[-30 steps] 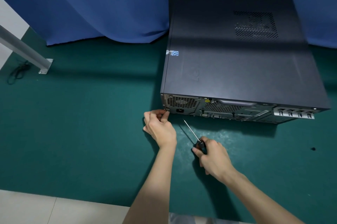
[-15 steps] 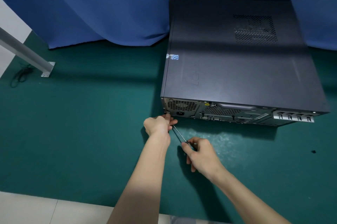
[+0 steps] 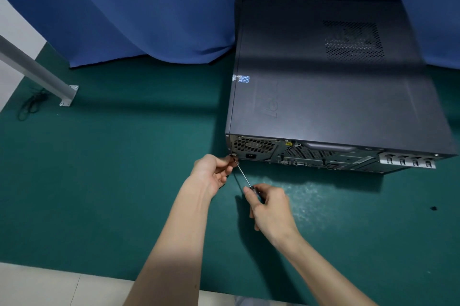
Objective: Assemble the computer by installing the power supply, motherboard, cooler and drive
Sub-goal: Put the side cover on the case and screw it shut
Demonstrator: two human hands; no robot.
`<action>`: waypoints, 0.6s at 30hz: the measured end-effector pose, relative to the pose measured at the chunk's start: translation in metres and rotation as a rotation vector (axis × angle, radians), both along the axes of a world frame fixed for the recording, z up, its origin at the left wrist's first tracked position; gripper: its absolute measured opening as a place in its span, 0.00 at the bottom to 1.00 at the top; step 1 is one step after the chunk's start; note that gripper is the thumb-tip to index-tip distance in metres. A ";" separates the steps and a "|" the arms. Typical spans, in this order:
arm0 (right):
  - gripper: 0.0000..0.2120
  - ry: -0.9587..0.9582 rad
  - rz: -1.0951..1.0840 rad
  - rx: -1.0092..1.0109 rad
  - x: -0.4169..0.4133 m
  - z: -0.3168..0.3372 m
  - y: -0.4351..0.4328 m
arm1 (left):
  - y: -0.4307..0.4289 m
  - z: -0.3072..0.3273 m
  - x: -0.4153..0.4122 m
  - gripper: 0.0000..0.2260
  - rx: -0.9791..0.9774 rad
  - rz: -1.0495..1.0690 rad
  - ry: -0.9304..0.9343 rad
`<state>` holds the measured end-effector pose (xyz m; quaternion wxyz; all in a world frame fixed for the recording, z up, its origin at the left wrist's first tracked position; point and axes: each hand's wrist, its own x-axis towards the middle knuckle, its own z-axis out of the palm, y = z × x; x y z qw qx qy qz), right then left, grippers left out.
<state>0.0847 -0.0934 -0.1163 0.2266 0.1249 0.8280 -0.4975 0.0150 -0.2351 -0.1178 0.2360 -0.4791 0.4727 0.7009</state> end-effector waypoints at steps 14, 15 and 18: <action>0.10 0.030 -0.101 -0.009 0.007 -0.003 -0.015 | -0.003 -0.003 0.001 0.07 0.027 0.003 0.018; 0.11 0.029 -0.104 -0.006 0.007 -0.004 -0.015 | -0.003 -0.003 0.001 0.07 0.027 0.001 0.019; 0.11 0.033 -0.099 0.014 0.009 -0.004 -0.017 | -0.003 -0.003 0.001 0.07 0.024 0.000 0.026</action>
